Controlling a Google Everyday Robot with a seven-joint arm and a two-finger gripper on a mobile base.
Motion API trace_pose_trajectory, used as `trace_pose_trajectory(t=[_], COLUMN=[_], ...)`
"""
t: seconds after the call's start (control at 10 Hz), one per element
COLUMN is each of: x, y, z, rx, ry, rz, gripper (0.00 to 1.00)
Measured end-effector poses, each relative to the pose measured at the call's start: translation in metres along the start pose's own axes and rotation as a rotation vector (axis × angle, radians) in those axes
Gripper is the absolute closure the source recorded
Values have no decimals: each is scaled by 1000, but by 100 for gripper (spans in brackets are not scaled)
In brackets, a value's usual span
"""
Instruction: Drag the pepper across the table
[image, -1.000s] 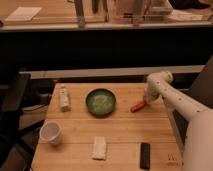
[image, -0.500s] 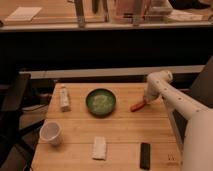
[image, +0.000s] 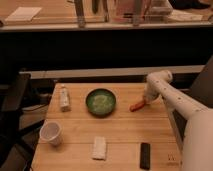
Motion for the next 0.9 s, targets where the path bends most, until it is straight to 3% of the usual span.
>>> trace_pose_trajectory(t=[0.9], x=[-6], y=[0], z=[-1], rx=[-8], ry=[-7], rz=[29], gripper=[100])
